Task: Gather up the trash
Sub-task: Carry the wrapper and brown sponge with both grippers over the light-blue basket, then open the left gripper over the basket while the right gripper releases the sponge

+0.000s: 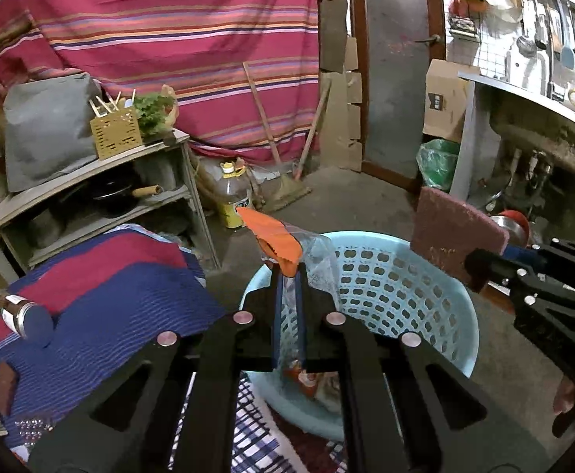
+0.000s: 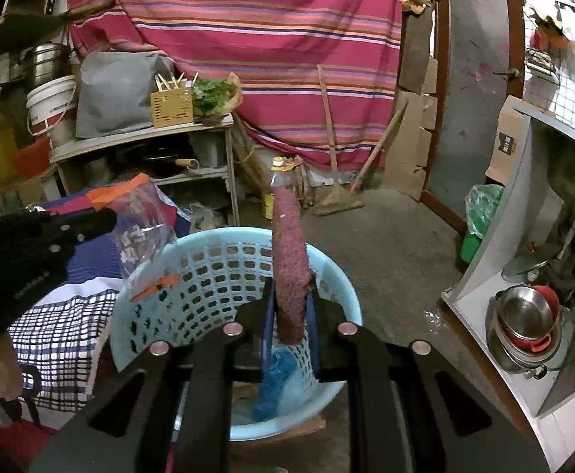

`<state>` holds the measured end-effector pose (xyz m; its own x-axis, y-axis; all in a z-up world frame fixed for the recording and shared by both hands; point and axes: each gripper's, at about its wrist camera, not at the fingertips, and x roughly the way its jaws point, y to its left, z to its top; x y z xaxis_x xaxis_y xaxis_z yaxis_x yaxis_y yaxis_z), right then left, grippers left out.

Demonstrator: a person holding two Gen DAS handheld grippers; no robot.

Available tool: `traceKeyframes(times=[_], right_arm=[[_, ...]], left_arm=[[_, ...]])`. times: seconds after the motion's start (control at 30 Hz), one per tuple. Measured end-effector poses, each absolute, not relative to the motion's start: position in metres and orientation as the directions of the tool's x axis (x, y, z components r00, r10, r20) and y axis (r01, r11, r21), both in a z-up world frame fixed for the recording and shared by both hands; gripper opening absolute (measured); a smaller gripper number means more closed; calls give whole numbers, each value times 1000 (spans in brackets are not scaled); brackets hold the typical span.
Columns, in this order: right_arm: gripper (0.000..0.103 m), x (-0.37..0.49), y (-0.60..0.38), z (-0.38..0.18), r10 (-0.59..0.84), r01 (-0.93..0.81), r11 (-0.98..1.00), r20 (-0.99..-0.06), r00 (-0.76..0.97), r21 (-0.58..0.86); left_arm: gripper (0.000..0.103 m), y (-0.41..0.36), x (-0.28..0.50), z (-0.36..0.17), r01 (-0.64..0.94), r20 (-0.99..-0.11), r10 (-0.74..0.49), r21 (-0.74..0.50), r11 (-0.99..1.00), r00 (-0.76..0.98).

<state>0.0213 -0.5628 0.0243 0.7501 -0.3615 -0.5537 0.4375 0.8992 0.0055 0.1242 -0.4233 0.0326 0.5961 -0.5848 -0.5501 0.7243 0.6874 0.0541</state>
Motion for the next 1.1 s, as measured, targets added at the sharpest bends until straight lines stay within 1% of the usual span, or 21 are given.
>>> traceKeyframes(times=[0.07, 0.1, 0.13, 0.17, 0.2, 0.23, 0.27, 0.33, 0.37, 0.4, 0.43, 0.47, 0.5, 0.73, 0.83, 1.1], right_arm=[[15, 21, -564, 23, -362, 440, 898, -554, 750, 9], [15, 21, -565, 23, -361, 440, 898, -555, 749, 10], [15, 21, -566, 22, -360, 440, 898, -556, 749, 11], [15, 22, -566, 21, -359, 439, 898, -557, 749, 12], [15, 22, -565, 20, -358, 438, 899, -559, 748, 12], [15, 22, -564, 19, -356, 437, 899, -561, 748, 12], [15, 24, -563, 18, -352, 434, 901, -563, 748, 14], [15, 25, -562, 17, -349, 432, 902, -566, 747, 14], [15, 26, -561, 15, -346, 430, 903, -569, 746, 15], [15, 28, -559, 14, -344, 429, 903, -570, 746, 17], [15, 29, -557, 13, -341, 428, 903, -572, 746, 20], [15, 31, -557, 12, -338, 427, 904, -573, 747, 24], [15, 32, -556, 11, -334, 426, 905, -574, 747, 27], [16, 55, -549, 0, -307, 412, 910, -591, 746, 47], [16, 66, -547, -7, -301, 416, 908, -602, 739, 57], [17, 86, -543, -24, -317, 433, 900, -628, 710, 36]], left_arm=[[12, -424, 126, 31, 723, -557, -579, 56, 688, 595], [17, -424, 126, 31, 719, -558, -575, 59, 692, 599], [26, -422, 126, 31, 714, -556, -571, 60, 697, 604], [31, -420, 126, 32, 710, -553, -569, 60, 701, 609], [39, -417, 126, 33, 703, -547, -566, 61, 709, 618], [44, -414, 126, 33, 699, -543, -563, 62, 713, 623], [46, -411, 127, 35, 690, -538, -557, 65, 721, 633], [57, -401, 128, 39, 669, -527, -545, 62, 741, 652], [61, -399, 128, 41, 661, -521, -541, 62, 747, 660], [69, -393, 128, 44, 646, -508, -531, 66, 761, 678], [73, -387, 128, 46, 630, -497, -519, 74, 773, 696], [80, -381, 129, 49, 610, -482, -504, 82, 788, 716], [84, -376, 128, 51, 598, -474, -496, 86, 797, 728], [95, -338, 136, 63, 535, -446, -448, 86, 840, 775], [97, -319, 139, 65, 500, -436, -416, 96, 860, 798], [97, -262, 157, 64, 401, -444, -316, 111, 909, 839]])
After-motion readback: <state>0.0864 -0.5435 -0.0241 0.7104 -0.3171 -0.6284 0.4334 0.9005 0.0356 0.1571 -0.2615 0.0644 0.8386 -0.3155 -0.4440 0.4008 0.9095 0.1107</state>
